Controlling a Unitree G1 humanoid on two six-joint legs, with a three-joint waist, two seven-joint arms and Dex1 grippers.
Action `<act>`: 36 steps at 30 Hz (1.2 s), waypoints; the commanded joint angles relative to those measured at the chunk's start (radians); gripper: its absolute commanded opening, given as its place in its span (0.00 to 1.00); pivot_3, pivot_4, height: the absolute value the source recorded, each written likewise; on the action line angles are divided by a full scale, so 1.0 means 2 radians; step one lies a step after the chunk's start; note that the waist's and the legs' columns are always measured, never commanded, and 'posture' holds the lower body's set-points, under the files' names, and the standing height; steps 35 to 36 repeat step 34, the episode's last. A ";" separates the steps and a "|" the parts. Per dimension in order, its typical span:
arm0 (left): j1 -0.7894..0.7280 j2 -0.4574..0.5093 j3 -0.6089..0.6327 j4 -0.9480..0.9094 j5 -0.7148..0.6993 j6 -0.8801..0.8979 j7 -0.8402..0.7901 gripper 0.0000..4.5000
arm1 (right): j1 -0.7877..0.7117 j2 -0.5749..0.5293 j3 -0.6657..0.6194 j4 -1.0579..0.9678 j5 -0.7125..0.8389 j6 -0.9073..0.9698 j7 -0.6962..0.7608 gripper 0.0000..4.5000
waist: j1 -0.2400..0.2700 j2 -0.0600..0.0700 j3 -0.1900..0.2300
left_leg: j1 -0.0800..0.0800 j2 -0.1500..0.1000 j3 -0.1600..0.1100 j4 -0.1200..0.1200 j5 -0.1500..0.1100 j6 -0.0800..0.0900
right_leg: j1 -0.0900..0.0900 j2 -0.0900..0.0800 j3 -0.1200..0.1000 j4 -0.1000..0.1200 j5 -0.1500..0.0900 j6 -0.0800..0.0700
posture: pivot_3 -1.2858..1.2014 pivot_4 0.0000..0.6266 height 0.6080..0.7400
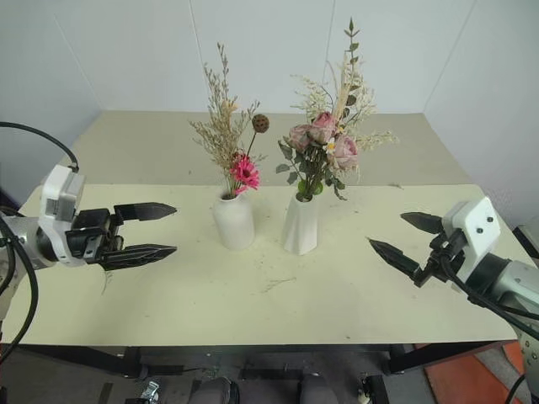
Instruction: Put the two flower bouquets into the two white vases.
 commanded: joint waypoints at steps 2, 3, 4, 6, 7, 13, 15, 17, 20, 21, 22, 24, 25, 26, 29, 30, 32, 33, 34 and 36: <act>0.001 0.012 0.020 -0.015 -0.015 0.004 0.003 1.00 | -0.007 -0.010 -0.019 -0.002 0.006 -0.011 0.006 1.00 | 0.000 0.000 0.000 | 0.000 0.000 0.000 0.000 0.000 0.000 | 0.000 0.000 0.000 0.000 0.000 0.000 | 0.52 0.24 1.00; 0.002 0.013 0.020 -0.015 -0.015 0.005 0.003 1.00 | -0.007 -0.011 -0.019 -0.001 0.006 -0.010 0.007 1.00 | 0.000 0.000 0.000 | 0.000 0.000 0.000 0.000 0.000 0.000 | 0.000 0.000 0.000 0.000 0.000 0.000 | 0.52 0.24 1.00; 0.002 0.014 0.020 -0.015 -0.016 0.005 0.003 1.00 | -0.007 -0.012 -0.020 -0.001 0.006 -0.010 0.008 1.00 | 0.000 0.000 0.000 | 0.000 0.000 0.000 0.000 0.000 0.000 | 0.000 0.000 0.000 0.000 0.000 0.000 | 0.52 0.24 1.00; 0.004 0.016 0.019 -0.015 -0.017 0.005 0.003 1.00 | -0.007 -0.013 -0.021 0.000 0.006 -0.010 0.009 1.00 | 0.000 0.000 0.000 | 0.000 0.000 0.000 0.000 0.000 0.000 | 0.000 0.000 0.000 0.000 0.000 0.000 | 0.52 0.24 1.00; 0.004 0.017 0.019 -0.015 -0.018 0.005 0.004 1.00 | -0.008 -0.015 -0.022 0.001 0.007 -0.009 0.010 1.00 | 0.000 0.000 0.000 | 0.000 0.000 0.000 0.000 0.000 0.000 | 0.000 0.000 0.000 0.000 0.000 0.000 | 0.52 0.24 1.00; 0.008 0.016 0.018 -0.018 -0.020 0.003 0.005 1.00 | -0.010 -0.017 -0.021 0.005 0.004 -0.012 0.014 1.00 | 0.000 0.000 0.000 | 0.000 0.000 0.000 0.000 0.000 0.000 | 0.000 0.000 0.000 0.000 0.000 0.000 | 0.52 0.24 1.00; 0.009 0.015 0.018 -0.019 -0.021 0.003 0.006 1.00 | -0.010 -0.017 -0.021 0.005 0.003 -0.013 0.015 1.00 | 0.000 0.000 0.000 | 0.000 0.000 0.000 0.000 0.000 0.000 | 0.000 0.000 0.000 0.000 0.000 0.000 | 0.52 0.24 1.00; 0.008 0.014 0.017 -0.020 -0.021 0.002 0.008 1.00 | -0.011 -0.017 -0.020 0.006 0.000 -0.014 0.015 1.00 | 0.000 0.000 0.000 | 0.000 0.000 0.000 0.000 0.000 0.000 | 0.000 0.000 0.000 0.000 0.000 0.000 | 0.52 0.24 1.00; 0.006 0.010 0.013 -0.019 -0.020 -0.002 0.009 1.00 | -0.011 -0.018 -0.022 0.008 -0.001 -0.015 0.016 1.00 | 0.000 0.000 0.000 | 0.000 0.000 0.000 0.000 0.000 0.000 | 0.000 0.000 0.000 0.000 0.000 0.000 | 0.52 0.24 1.00; 0.005 0.010 0.011 -0.018 -0.019 -0.003 0.009 1.00 | -0.012 -0.019 -0.022 0.008 -0.001 -0.015 0.016 1.00 | 0.000 0.000 0.000 | 0.000 0.000 0.000 0.000 0.000 0.000 | 0.000 0.000 0.000 0.000 0.000 0.000 | 0.52 0.24 1.00; 0.004 0.009 0.010 -0.017 -0.019 -0.004 0.009 1.00 | -0.012 -0.019 -0.022 0.009 -0.002 -0.016 0.016 1.00 | 0.000 0.000 0.000 | 0.000 0.000 0.000 0.000 0.000 0.000 | 0.000 0.000 0.000 0.000 0.000 0.000 | 0.52 0.24 1.00; 0.002 0.008 0.008 -0.016 -0.018 -0.005 0.009 1.00 | -0.012 -0.017 -0.022 0.010 -0.006 -0.019 0.012 1.00 | 0.000 0.000 0.000 | 0.000 0.000 0.000 0.000 0.000 0.000 | 0.000 0.000 0.000 0.000 0.000 0.000 | 0.52 0.24 1.00; 0.001 0.007 0.006 -0.015 -0.018 -0.006 0.009 1.00 | -0.013 -0.017 -0.021 0.011 -0.007 -0.019 0.011 1.00 | 0.000 0.000 0.000 | 0.000 0.000 0.000 0.000 0.000 0.000 | 0.000 0.000 0.000 0.000 0.000 0.000 | 0.52 0.24 1.00; -0.002 0.006 0.004 -0.013 -0.017 -0.007 0.009 1.00 | -0.014 -0.017 -0.021 0.012 -0.007 -0.019 0.010 1.00 | 0.000 0.000 0.000 | 0.000 0.000 0.000 0.000 0.000 0.000 | 0.000 0.000 0.000 0.000 0.000 0.000 | 0.52 0.24 1.00; -0.008 0.005 -0.001 -0.008 -0.015 -0.012 0.006 1.00 | -0.016 -0.018 -0.019 0.012 -0.007 -0.018 0.011 1.00 | 0.000 0.000 0.000 | 0.000 0.000 0.000 0.000 0.000 0.000 | 0.000 0.000 0.000 0.000 0.000 0.000 | 0.52 0.24 1.00; -0.009 0.005 -0.002 -0.008 -0.015 -0.013 0.007 1.00 | -0.015 -0.018 -0.018 0.011 -0.007 -0.017 0.011 1.00 | 0.000 0.000 0.000 | 0.000 0.000 0.000 0.000 0.000 0.000 | 0.000 0.000 0.000 0.000 0.000 0.000 | 0.52 0.24 1.00; -0.007 0.006 -0.003 -0.009 -0.018 -0.010 0.005 1.00 | -0.013 -0.018 -0.019 0.007 -0.007 -0.017 0.011 1.00 | 0.000 0.000 0.000 | 0.000 0.000 0.000 0.000 0.000 0.000 | 0.000 0.000 0.000 0.000 0.000 0.000 | 0.52 0.24 1.00; -0.005 0.007 -0.002 -0.010 -0.020 -0.008 0.004 1.00 | -0.010 -0.017 -0.021 0.004 -0.006 -0.016 0.011 1.00 | 0.000 0.000 0.000 | 0.000 0.000 0.000 0.000 0.000 0.000 | 0.000 0.000 0.000 0.000 0.000 0.000 | 0.52 0.24 1.00; -0.003 0.007 -0.001 -0.012 -0.022 -0.006 0.004 1.00 | -0.007 -0.016 -0.023 0.002 -0.005 -0.016 0.011 1.00 | 0.000 0.000 0.000 | 0.000 0.000 0.000 0.000 0.000 0.000 | 0.000 0.000 0.000 0.000 0.000 0.000 | 0.52 0.24 1.00; -0.003 0.007 -0.001 -0.012 -0.022 -0.006 0.004 1.00 | -0.007 -0.016 -0.023 0.002 -0.005 -0.016 0.011 1.00 | 0.000 0.000 0.000 | 0.000 0.000 0.000 0.000 0.000 0.000 | 0.000 0.000 0.000 0.000 0.000 0.000 | 0.52 0.24 1.00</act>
